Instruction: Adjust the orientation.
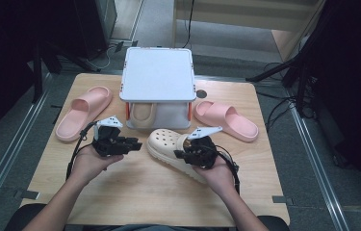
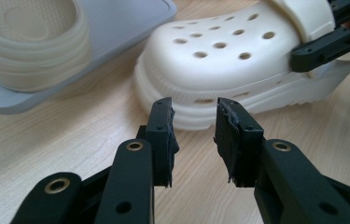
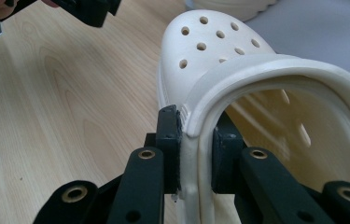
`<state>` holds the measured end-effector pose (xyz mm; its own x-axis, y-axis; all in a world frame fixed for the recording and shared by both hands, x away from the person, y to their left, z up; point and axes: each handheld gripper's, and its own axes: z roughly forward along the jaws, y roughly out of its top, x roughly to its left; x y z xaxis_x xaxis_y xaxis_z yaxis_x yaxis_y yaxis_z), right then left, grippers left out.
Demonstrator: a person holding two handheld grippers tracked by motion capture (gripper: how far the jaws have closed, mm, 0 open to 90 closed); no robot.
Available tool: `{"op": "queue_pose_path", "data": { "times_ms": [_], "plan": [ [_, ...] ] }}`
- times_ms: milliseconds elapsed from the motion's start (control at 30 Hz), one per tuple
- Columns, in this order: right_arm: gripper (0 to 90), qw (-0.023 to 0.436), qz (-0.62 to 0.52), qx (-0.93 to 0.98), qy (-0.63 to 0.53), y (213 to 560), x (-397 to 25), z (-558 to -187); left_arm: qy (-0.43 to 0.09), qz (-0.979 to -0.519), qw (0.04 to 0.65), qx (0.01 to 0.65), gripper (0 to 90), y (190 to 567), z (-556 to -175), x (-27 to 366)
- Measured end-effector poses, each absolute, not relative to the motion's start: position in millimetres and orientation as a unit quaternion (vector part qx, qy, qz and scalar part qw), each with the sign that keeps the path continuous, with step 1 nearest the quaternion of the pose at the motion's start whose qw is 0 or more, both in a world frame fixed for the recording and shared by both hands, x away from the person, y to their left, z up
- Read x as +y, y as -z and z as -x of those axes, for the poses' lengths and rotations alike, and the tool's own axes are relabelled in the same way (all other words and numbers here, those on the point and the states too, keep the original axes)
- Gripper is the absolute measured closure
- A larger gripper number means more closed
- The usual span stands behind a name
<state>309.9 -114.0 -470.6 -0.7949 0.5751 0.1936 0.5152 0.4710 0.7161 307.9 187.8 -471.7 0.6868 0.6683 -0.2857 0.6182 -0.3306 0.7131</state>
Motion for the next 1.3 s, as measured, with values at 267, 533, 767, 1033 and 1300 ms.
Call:
{"op": "queue_pose_path", "data": {
  "times_ms": [267,533,767,1033,1300],
  "plan": [
    [78.1,0.018,-0.300,0.864,-0.405,480.3,-93.6,-310.0,-0.036,-0.813,0.424,0.398,68.3,480.3,-300.6,181.7],
    [77.3,0.007,-0.291,0.872,-0.395,486.1,-88.5,-308.9,-0.036,-0.815,0.418,0.399,70.1,485.1,-301.5,174.7],
    [69.4,-0.002,-0.289,0.865,-0.411,477.5,-100.1,-308.7,-0.043,-0.814,0.416,0.403,79.5,488.4,-304.7,173.0],
    [88.5,0.007,-0.275,0.861,-0.428,460.9,-131.5,-305.1,-0.046,-0.819,0.410,0.399,84.5,492.4,-305.9,164.6],
    [90.0,0.026,-0.305,0.850,-0.428,457.6,-158.4,-321.2,-0.041,-0.818,0.406,0.406,85.4,496.7,-308.8,164.6]
  ]
}}
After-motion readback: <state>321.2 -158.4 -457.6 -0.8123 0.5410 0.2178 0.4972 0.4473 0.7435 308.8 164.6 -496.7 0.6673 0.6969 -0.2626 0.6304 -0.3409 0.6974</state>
